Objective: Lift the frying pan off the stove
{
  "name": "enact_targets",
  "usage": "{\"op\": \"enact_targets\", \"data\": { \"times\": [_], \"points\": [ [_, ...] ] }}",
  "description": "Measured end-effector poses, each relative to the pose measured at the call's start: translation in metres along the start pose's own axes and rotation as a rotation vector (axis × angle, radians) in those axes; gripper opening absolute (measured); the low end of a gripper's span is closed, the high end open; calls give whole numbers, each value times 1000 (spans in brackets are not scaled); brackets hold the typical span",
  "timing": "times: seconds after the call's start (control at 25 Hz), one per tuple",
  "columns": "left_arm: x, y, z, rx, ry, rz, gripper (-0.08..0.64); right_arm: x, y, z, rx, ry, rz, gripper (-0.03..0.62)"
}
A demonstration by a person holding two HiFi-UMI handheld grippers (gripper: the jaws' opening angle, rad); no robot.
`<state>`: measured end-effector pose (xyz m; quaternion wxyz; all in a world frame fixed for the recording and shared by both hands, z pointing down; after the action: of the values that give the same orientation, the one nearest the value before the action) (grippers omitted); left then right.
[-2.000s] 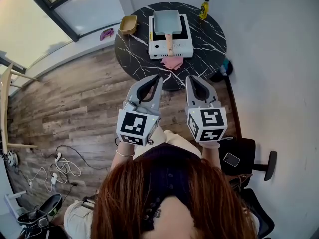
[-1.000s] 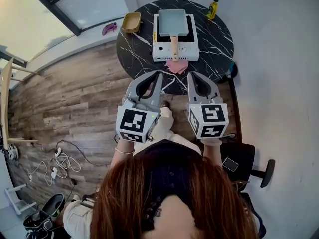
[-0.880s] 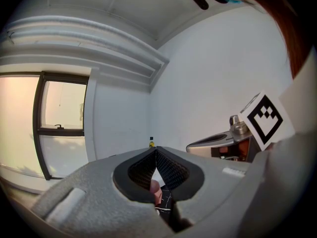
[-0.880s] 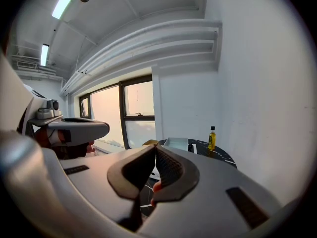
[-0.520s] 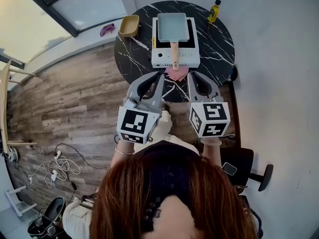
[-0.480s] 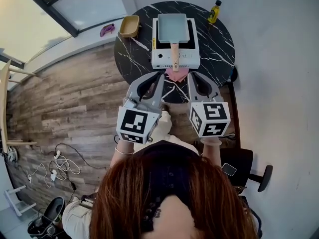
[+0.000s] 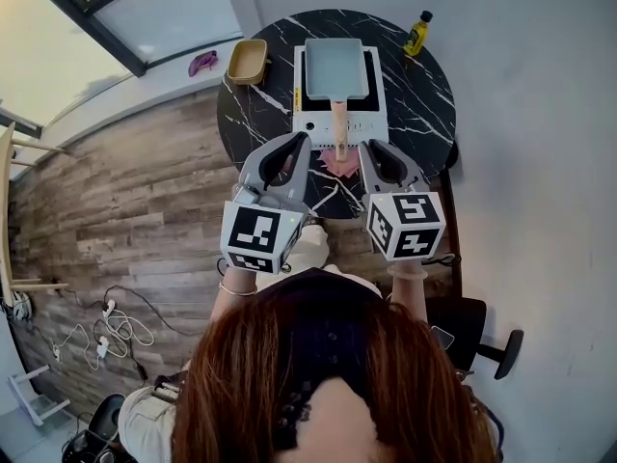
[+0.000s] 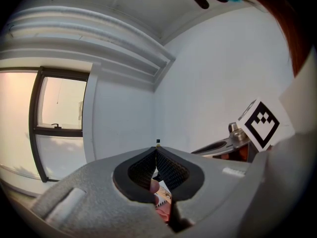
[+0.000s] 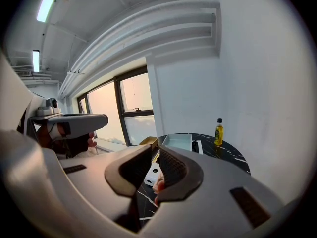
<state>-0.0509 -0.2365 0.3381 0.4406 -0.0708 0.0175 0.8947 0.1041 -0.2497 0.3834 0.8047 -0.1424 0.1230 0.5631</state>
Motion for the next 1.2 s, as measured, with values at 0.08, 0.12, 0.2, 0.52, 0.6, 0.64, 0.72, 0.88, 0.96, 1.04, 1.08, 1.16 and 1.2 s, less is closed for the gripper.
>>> {"op": "enact_targets", "data": {
  "times": [0.08,0.12,0.2,0.52,0.6,0.64,0.72,0.88,0.96,1.04,1.08,1.16,1.2],
  "points": [
    [-5,6,2,6,0,4,14,-9,0,-2,2,8,-3,64],
    [-8,9,2,8,0,6,14,-14,0,-2,2,11,-4,66],
    [-14,16,3,11,-3,11,14,-24,-2,-3,-1,17,-8,74],
    [-36,42,3,39,-16,16,14,-62,1,6,22,83,-14,98],
    [-43,49,3,49,-23,20,14,-74,1,9,7,98,-14,101],
    [-47,52,3,51,-27,22,14,-79,0,10,2,108,-15,101],
    [-54,57,2,50,-33,27,14,-91,-1,14,1,133,-13,109],
    [-68,66,7,60,-26,35,14,-109,-8,25,-41,193,-23,129],
    [-74,68,11,65,-15,41,14,-118,-12,32,-78,231,-36,152],
    [-82,72,12,67,-12,47,14,-127,-16,37,-112,260,-46,166],
    [-86,74,12,68,-15,50,14,-132,-18,39,-127,272,-49,173],
    [-93,78,13,74,-15,58,14,-140,-22,45,-154,292,-50,182],
    [-95,79,12,79,-14,64,14,-143,-23,47,-166,302,-47,190]
  ]
}}
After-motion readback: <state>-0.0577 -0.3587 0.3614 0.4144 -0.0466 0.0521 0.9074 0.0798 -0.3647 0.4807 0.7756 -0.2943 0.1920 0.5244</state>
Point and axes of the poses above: the fingertips, and each gripper's own axes: x backward along the fingers, y to its left, z out of its underside, the point moved 6 cm from there along x, backward along the fingers, and after that the axes turned 6 degrees about z, right-handed, at the moved point
